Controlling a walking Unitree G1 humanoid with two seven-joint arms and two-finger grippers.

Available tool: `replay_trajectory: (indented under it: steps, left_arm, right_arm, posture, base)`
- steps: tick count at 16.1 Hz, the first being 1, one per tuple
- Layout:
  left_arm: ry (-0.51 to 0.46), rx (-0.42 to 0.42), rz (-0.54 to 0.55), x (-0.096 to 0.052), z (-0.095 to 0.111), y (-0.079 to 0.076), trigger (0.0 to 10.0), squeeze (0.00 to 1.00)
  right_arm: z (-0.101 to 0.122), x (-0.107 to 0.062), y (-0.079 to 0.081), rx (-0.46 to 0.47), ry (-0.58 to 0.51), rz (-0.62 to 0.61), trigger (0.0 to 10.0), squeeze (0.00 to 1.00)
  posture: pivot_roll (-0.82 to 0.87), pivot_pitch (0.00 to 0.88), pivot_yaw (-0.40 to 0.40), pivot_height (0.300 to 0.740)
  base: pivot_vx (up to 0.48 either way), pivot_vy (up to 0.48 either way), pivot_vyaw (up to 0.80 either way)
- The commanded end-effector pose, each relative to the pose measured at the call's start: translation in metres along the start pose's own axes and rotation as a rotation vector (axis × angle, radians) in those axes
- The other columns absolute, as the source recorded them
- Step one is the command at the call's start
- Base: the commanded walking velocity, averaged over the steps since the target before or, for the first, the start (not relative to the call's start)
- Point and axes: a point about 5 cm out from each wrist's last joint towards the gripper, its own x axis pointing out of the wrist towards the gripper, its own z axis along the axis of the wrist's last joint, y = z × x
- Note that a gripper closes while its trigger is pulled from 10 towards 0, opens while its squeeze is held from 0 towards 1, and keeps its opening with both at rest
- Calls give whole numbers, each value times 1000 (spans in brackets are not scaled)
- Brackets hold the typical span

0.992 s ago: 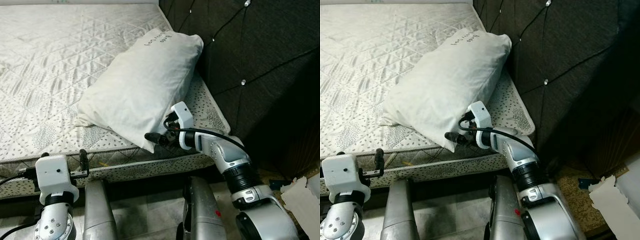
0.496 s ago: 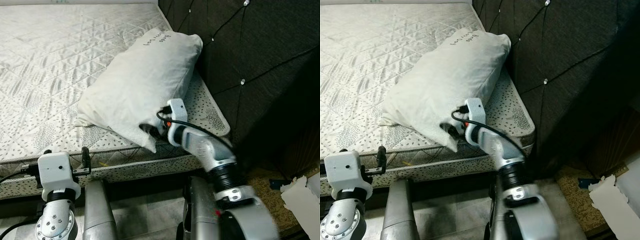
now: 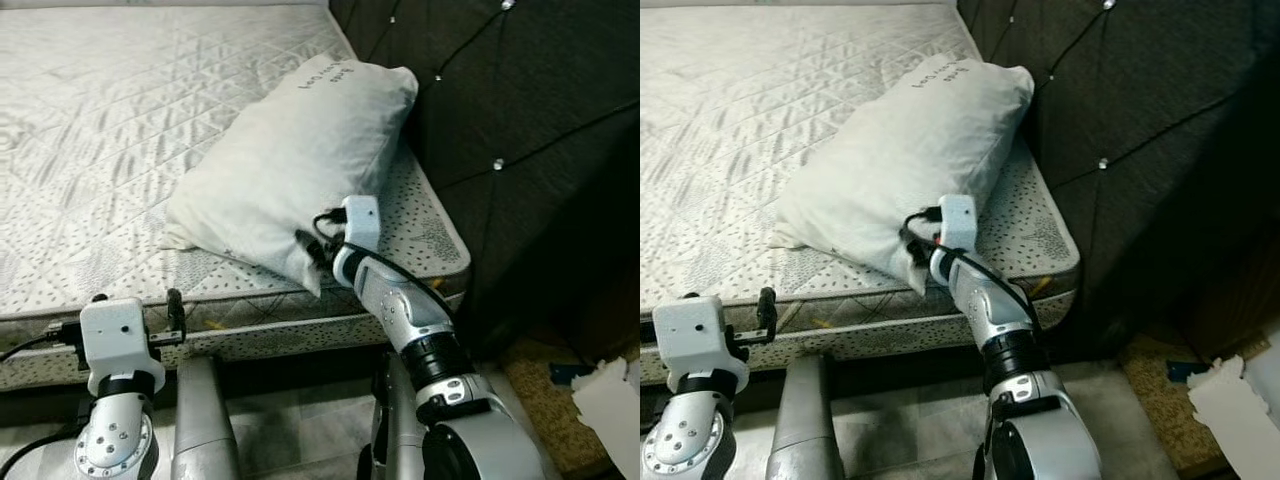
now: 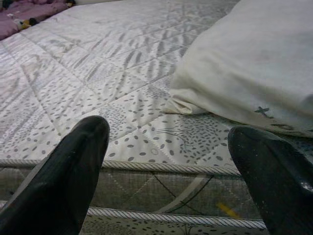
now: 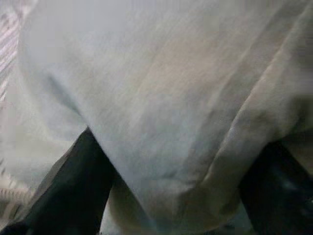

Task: Clean up the room

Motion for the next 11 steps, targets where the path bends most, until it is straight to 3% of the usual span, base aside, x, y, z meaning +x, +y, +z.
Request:
replay_trajectory:
  steps: [1,8,11]
  left_arm:
    - [-4,9,3,0,1,1,10000,0]
    - [-26,20,0,10,5,2,10000,0]
    - [-33,25,4,13,6,4,10000,0]
  right_arm:
    - [25,3,7,18,-123,-16,0,0]
    - [30,7,-7,4,-200,-93,0,0]
    - [43,9,-22,-13,-234,-137,0,0]
  posture:
    - [122,16,-40,503]
    - [131,0,-28,503]
    - [132,0,-27,503]
  base:
    - [0,0,0]
    - [0,0,0]
    - [0,0,0]
